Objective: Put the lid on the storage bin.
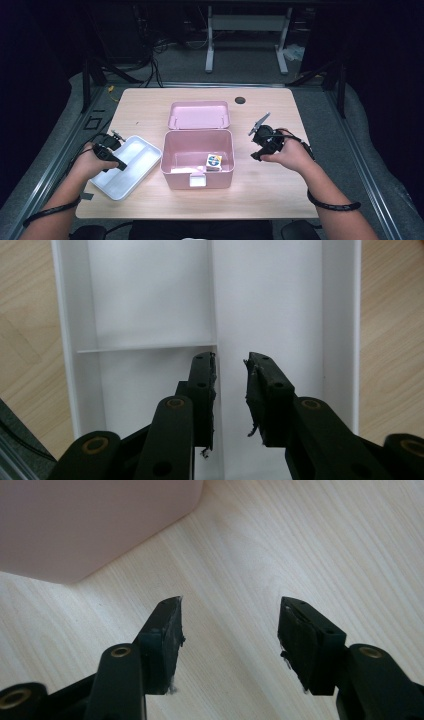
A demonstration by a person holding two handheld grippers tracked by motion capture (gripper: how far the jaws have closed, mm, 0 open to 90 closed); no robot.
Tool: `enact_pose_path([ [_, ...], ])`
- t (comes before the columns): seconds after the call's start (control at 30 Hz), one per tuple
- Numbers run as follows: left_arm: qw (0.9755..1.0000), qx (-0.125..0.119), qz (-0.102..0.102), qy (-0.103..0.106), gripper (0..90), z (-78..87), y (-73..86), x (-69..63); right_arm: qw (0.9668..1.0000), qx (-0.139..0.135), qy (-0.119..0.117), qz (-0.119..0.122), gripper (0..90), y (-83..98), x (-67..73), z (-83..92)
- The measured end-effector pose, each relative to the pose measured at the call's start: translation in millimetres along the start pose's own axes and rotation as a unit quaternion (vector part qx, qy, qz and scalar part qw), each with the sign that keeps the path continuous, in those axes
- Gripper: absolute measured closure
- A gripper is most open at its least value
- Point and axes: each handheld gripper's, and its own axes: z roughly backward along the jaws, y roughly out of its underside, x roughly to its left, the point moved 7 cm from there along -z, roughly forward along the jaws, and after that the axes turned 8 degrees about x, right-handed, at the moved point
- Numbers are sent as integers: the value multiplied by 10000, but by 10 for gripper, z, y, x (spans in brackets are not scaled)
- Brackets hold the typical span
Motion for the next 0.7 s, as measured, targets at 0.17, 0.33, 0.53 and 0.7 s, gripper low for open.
enact_pose_path([
  [0.17, 9999, 149, 56, -8, 747, -76, -14, 6, 10000, 4, 17, -6, 432, 20, -18, -6],
  [0.33, 9994, 332, 53, 58, 785, -140, -48, 6, 10000, -12, 25, -38, 432, 33, -28, -11],
  [0.53, 9988, 479, 47, 19, 827, -203, -77, 33, 10000, 87, 6, -26, 432, 53, -33, -18],
  [0.7, 9981, 609, 63, 51, 838, -274, -82, 48, 10000, 20, 20, -69, 432, 54, -31, -48],
])
